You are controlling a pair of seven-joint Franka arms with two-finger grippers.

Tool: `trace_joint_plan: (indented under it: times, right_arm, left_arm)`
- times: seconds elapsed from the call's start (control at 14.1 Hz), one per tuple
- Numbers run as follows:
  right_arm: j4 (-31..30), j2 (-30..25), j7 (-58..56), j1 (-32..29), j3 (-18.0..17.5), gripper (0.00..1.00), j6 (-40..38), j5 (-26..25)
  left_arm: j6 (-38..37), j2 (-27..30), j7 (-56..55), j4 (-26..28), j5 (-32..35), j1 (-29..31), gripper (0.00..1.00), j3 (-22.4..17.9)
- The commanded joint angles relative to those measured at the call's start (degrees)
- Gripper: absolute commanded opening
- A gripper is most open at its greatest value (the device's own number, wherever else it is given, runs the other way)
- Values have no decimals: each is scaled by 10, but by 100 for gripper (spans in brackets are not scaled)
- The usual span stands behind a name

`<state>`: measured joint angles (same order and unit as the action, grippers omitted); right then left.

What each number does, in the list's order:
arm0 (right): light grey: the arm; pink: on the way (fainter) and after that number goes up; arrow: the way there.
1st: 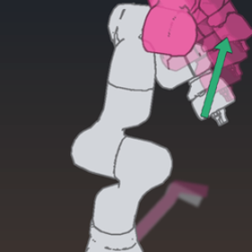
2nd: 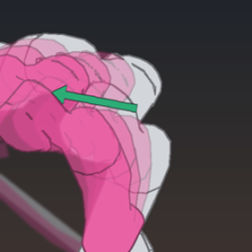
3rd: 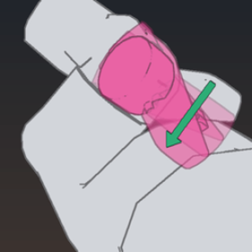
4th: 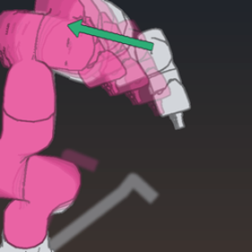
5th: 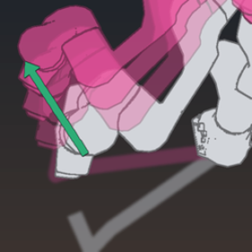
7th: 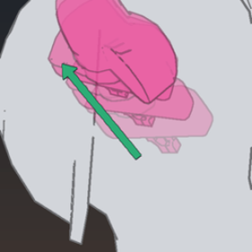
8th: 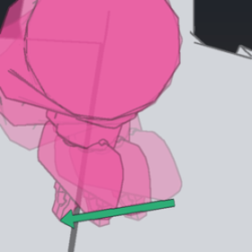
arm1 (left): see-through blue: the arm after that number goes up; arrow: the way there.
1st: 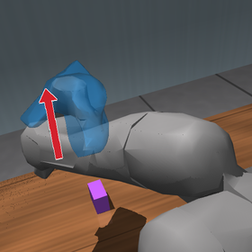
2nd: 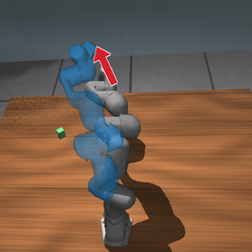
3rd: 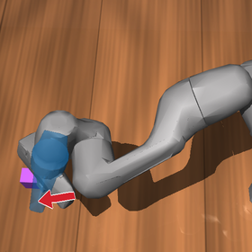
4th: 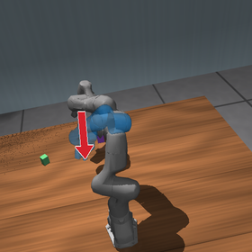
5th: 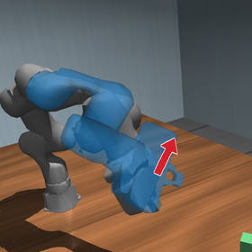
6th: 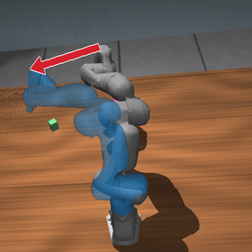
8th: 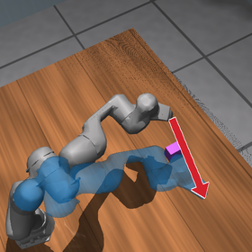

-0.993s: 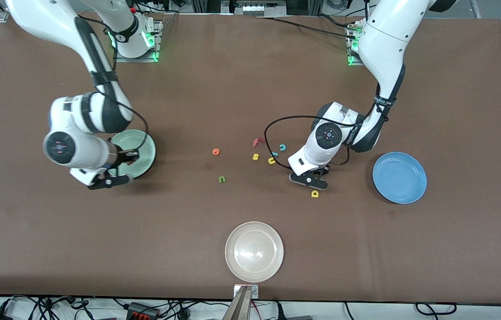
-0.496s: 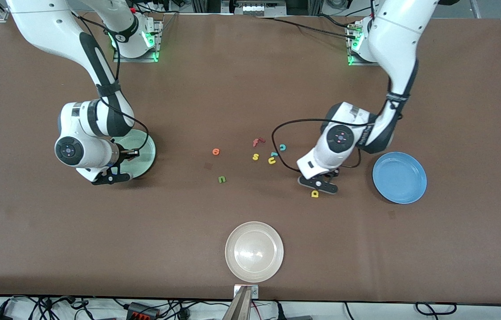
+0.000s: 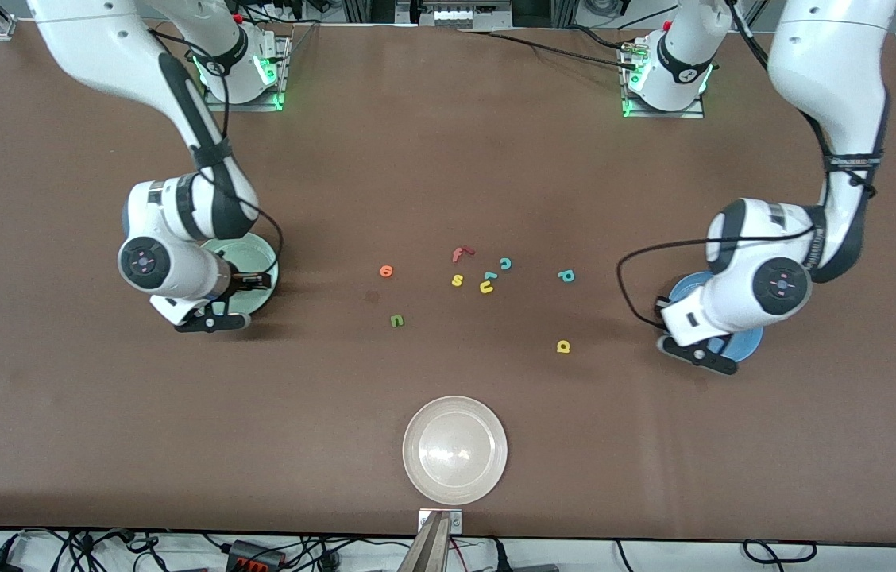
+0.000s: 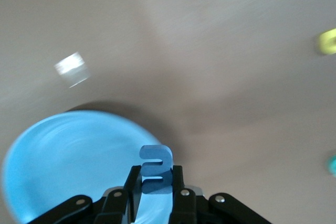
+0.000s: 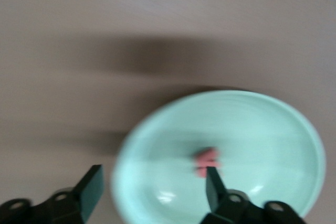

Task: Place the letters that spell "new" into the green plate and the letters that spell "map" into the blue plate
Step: 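Drop the w on the green plate while the left gripper drops m on blue, then grasp the orange e with the right gripper while the left gripper grasps cyan d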

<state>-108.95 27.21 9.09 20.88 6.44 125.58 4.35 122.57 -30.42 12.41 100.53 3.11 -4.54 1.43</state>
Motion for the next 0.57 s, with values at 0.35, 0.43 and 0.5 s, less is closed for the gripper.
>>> trace_joint_plan:
  times: [0.35,0.43,0.5]
  right_arm:
    - [8,24,169,151,1,85,75,38]
    - [8,25,205,164,1,84,86,43]
    - [10,31,234,171,1,84,95,43]
  left_arm:
    - [-53,6,1,4,15,15,100,33]
    - [-59,12,-8,5,14,16,100,51]
    - [-72,18,-34,5,14,16,100,71]
